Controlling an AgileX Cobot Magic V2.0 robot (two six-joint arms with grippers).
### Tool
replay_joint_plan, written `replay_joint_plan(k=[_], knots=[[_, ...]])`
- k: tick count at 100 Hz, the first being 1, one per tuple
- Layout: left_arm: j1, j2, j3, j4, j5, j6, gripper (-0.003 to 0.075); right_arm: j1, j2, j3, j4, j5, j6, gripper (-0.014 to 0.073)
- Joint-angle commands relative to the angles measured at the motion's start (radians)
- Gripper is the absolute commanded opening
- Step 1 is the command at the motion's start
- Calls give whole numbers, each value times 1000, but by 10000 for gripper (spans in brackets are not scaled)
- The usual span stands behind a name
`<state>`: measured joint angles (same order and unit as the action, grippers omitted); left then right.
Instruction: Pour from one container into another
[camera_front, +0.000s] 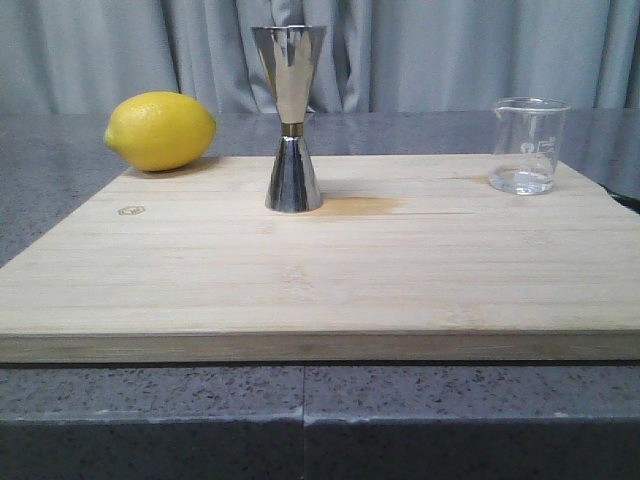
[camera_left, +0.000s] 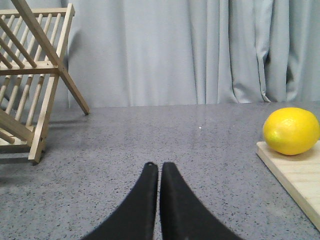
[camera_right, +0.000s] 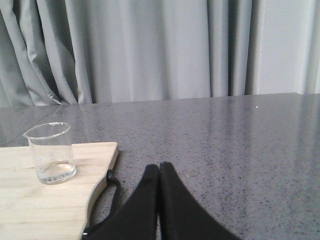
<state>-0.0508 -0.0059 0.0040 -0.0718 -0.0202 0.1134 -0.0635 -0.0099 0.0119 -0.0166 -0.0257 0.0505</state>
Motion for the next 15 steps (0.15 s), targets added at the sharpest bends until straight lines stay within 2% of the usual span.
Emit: replay_joint_plan(k=[1,15], knots=[[-7,-21,28,1,-80,2,-19,0,-20,9,2,-86,-9,-66],[-7,-21,28,1,-80,2,-19,0,-20,9,2,-86,-9,-66]])
